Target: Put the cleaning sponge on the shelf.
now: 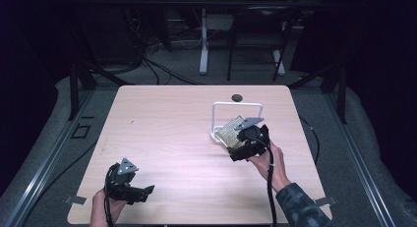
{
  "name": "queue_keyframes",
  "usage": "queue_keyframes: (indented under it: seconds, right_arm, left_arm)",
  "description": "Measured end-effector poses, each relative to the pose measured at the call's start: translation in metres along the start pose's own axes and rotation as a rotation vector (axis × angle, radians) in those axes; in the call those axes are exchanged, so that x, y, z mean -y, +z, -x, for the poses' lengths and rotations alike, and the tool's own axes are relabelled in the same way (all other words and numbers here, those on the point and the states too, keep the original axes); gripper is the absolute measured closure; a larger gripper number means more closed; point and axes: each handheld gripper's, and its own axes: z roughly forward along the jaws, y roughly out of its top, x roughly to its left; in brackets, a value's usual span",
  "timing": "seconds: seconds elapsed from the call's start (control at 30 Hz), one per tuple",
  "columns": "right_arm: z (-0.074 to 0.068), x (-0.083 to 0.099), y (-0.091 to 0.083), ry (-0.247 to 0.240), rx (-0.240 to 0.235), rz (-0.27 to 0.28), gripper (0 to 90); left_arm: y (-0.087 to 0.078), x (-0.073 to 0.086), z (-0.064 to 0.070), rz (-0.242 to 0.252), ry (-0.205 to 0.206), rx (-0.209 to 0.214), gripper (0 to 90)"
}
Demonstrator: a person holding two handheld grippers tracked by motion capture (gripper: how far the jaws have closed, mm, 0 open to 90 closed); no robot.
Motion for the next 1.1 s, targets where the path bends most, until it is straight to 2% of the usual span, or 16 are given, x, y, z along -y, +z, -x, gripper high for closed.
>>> queue_keyframes:
  seconds: [0.23, 0.6, 0.83, 0.87, 0.9, 1.1]
  right_arm:
    - [-0.002, 0.012, -0.022, -0.017, 0.01, -0.005, 3.5]
    - [0.004, 0.041, -0.053, -0.005, 0.046, -0.005, 3.6]
    - [0.013, 0.072, -0.071, 0.04, 0.076, 0.01, 5.4]
    - [0.013, 0.072, -0.071, 0.04, 0.076, 0.01, 5.4]
    - [0.014, 0.083, -0.073, 0.05, 0.09, 0.012, 5.3]
    - [0.016, 0.113, -0.072, 0.104, 0.095, -0.019, 4.7]
  left_arm:
    - [0.0, 0.0, 0.0, 0.002, 0.003, -0.004, 9.6]
    - [-0.001, 0.001, 0.0, 0.003, 0.007, -0.002, 9.6]
    - [-0.001, 0.002, 0.001, -0.002, 0.01, -0.001, 9.5]
    - [-0.001, 0.002, 0.001, -0.002, 0.01, -0.001, 9.5]
    - [-0.002, 0.002, 0.0, -0.001, 0.009, -0.002, 9.5]
    - [-0.002, 0.002, 0.001, -0.007, 0.011, 0.0, 9.6]
